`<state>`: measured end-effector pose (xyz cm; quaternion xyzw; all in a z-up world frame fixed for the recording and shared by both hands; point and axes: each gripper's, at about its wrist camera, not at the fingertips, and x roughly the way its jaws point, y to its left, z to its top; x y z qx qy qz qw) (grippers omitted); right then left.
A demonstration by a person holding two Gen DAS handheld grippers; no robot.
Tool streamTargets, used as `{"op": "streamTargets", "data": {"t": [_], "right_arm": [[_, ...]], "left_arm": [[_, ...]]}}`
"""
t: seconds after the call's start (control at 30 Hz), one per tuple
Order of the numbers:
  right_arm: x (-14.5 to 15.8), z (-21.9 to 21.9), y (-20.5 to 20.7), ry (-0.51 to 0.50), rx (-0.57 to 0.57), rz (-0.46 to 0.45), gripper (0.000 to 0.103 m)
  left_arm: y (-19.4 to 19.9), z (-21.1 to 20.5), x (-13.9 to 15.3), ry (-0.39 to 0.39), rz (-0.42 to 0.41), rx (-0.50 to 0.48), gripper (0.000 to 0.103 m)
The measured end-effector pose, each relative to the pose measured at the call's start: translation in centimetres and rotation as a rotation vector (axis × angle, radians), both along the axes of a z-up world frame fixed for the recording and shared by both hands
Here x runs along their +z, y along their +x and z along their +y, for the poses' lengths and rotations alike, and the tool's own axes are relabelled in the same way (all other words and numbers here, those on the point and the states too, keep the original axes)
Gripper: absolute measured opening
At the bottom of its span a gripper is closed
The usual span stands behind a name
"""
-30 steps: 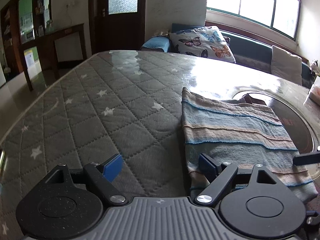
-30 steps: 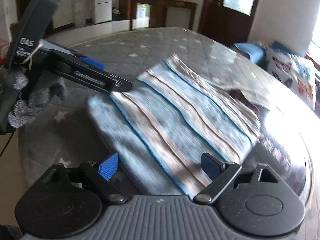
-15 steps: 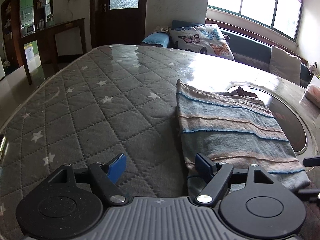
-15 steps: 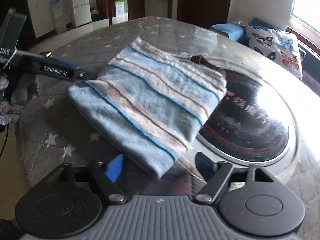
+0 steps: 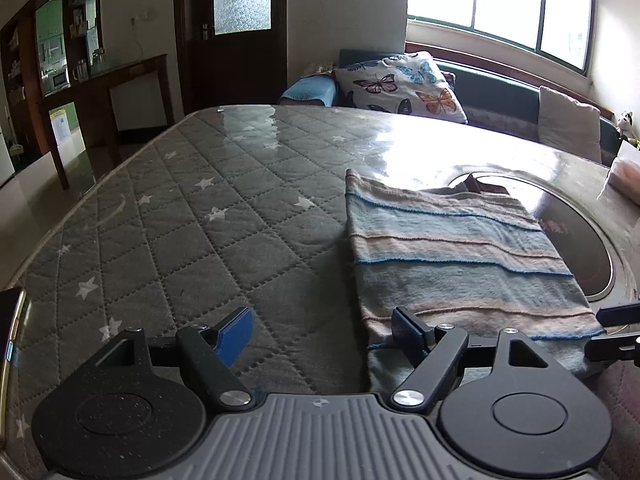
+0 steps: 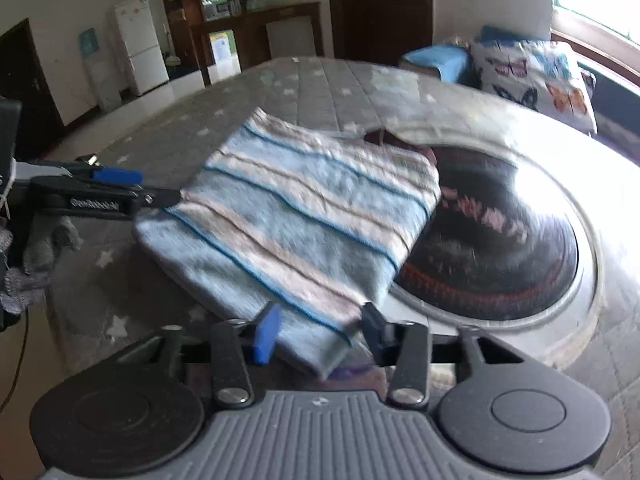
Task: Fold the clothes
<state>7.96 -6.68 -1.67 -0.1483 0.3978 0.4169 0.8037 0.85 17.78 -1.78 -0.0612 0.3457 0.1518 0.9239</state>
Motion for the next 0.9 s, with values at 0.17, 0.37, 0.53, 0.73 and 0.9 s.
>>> {"op": "streamTargets", "data": {"t": [0.17, 0.37, 0.53, 0.73, 0.9], "right_arm": [[-0.2, -0.2, -0.1, -0.028, 0.02, -0.017, 0.037], [1.2, 0.8, 1.2, -0.003, 0.025, -0.063, 0.036], [1.0, 2.5, 3.5, 0.024, 0.009, -0.055, 0.037], [-0.6, 3.4, 5.4, 0.009, -0.005, -0.012, 0.037], [0.0, 3.3, 6.0, 0.012, -0.007, -0.027, 0.037]], "left_arm": [[0.4, 0.5, 0.1, 0.008, -0.001, 0.014, 0.08], [1.4, 0.9, 0.6, 0.019, -0.01, 0.019, 0.081], [3.7, 0.8, 0.9, 0.036, -0.017, 0.003, 0.082], [6.1, 1.6, -0.5, 0.056, 0.043, 0.01, 0.082], [6.8, 2.5, -0.2, 0.049, 0.038, 0.015, 0.082]]}}
